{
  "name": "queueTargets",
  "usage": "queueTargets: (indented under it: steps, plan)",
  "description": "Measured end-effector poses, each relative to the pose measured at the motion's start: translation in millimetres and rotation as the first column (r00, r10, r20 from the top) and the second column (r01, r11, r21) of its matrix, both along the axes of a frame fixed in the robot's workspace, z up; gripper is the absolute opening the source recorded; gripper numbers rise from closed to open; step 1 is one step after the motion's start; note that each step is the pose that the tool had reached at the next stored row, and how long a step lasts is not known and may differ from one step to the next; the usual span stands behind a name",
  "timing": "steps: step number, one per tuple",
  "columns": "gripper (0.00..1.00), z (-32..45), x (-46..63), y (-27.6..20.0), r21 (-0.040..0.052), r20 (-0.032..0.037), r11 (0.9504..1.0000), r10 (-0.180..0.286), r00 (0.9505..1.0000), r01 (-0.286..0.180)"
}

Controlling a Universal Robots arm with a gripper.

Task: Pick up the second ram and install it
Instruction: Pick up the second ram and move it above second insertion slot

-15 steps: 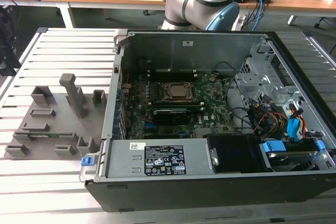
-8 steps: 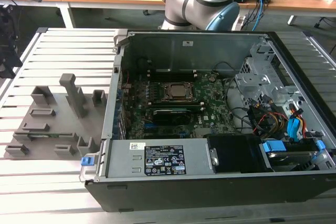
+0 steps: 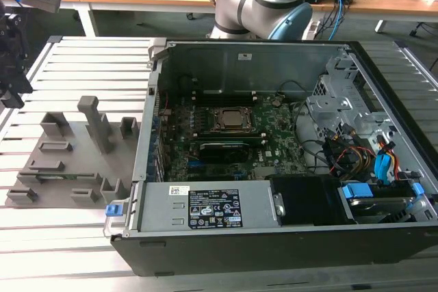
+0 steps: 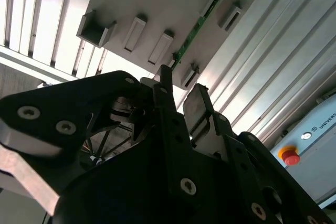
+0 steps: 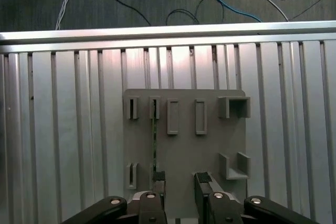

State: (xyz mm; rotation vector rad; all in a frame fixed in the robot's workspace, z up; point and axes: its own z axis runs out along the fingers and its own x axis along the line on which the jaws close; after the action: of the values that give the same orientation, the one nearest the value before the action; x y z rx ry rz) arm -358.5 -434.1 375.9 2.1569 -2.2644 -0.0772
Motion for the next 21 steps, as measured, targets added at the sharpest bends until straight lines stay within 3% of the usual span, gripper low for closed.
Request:
queueTargets:
  steps: [21]
  plan:
    - [0.36,-22.0,0.0,0.0,0.0,0.0,1.0,0.0,1.0,0.0]
